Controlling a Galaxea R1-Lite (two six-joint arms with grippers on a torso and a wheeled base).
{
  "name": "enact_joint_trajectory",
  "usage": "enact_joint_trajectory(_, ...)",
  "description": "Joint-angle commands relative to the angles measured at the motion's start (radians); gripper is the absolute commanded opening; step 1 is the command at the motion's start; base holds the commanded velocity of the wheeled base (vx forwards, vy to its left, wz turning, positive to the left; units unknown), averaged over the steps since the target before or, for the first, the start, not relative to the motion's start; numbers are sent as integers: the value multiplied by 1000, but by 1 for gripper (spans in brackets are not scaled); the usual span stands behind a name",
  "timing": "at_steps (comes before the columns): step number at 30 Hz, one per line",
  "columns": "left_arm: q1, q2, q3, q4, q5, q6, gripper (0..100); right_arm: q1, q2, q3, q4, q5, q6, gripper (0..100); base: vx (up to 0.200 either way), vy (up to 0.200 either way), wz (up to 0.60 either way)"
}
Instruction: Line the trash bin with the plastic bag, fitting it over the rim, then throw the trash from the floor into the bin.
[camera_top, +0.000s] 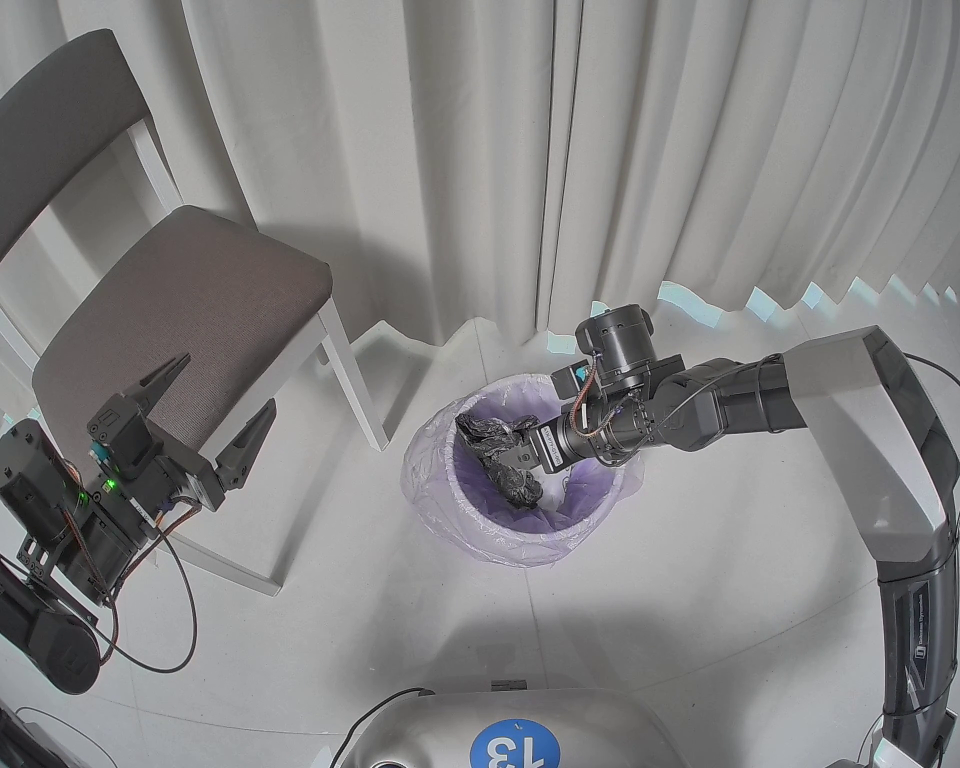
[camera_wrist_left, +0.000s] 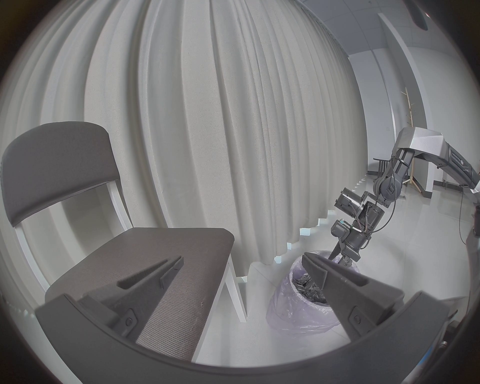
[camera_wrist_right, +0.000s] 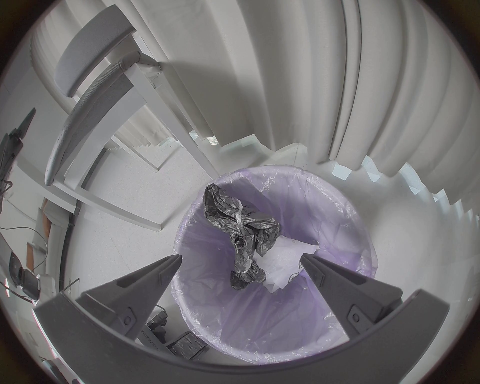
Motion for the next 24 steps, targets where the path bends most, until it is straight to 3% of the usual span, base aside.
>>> enact_joint_trajectory(1,-2,11,0,-18,0,1,100,-1,-2,4,-6,-1,1,100,0,0,0)
enact_joint_trajectory(10,-2,14,2,-18,0,1,100,-1,58,-21,-64,1,0,100,0,0,0)
enact_joint_trajectory(24,-2,40,2,-18,0,1,100,-9,182,-30,-265,18,0,100,0,0,0)
